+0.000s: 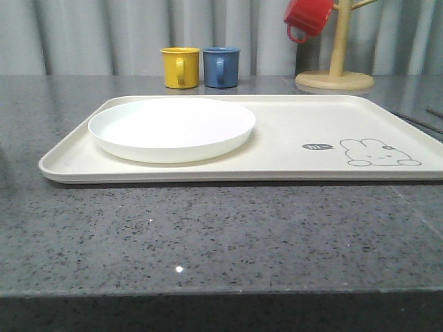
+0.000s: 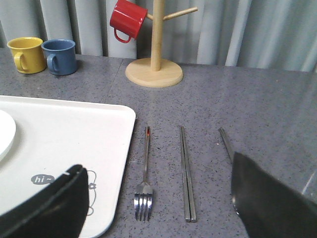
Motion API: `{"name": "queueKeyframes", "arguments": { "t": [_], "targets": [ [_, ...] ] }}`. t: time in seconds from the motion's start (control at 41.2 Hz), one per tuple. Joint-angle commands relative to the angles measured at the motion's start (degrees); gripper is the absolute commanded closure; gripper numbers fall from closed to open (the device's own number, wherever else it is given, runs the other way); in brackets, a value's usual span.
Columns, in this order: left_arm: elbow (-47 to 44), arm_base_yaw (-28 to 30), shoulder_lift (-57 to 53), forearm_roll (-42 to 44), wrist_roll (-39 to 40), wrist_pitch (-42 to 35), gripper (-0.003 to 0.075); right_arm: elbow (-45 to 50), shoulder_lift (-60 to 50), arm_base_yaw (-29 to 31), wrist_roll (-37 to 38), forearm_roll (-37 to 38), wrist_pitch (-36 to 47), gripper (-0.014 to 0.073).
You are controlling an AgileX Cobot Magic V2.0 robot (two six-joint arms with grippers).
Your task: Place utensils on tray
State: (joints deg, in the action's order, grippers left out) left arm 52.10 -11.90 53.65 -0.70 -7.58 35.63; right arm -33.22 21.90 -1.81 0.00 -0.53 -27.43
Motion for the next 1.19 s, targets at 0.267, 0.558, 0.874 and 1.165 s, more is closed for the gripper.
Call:
{"name": "queueKeyframes", "arguments": {
  "t": [0.267,0.558,0.874,1.165],
  "targets": [
    [-20.98,0.0,-28.54,-1.25,0.79,-15.84,0.0739,-1.95,0.86,0.01,0.0,0.1,4.48,-0.0017],
    [-28.62,0.0,-48.32,-3.17,0.79,-16.41,0.0739,-1.95,0.86,0.01,0.0,0.1,4.48,-0.0017],
    [-29.4,0.0,-51.05,-3.17,0.79,-17.02,0.0739,-1.95,0.86,0.01,0.0,0.18,4.49,-0.0017],
    [-29.4,0.0,-51.05,-3.17,0.79,-17.02,0.0739,-1.95,0.86,0.01,0.0,0.18,4.49,-0.0017]
  ]
}}
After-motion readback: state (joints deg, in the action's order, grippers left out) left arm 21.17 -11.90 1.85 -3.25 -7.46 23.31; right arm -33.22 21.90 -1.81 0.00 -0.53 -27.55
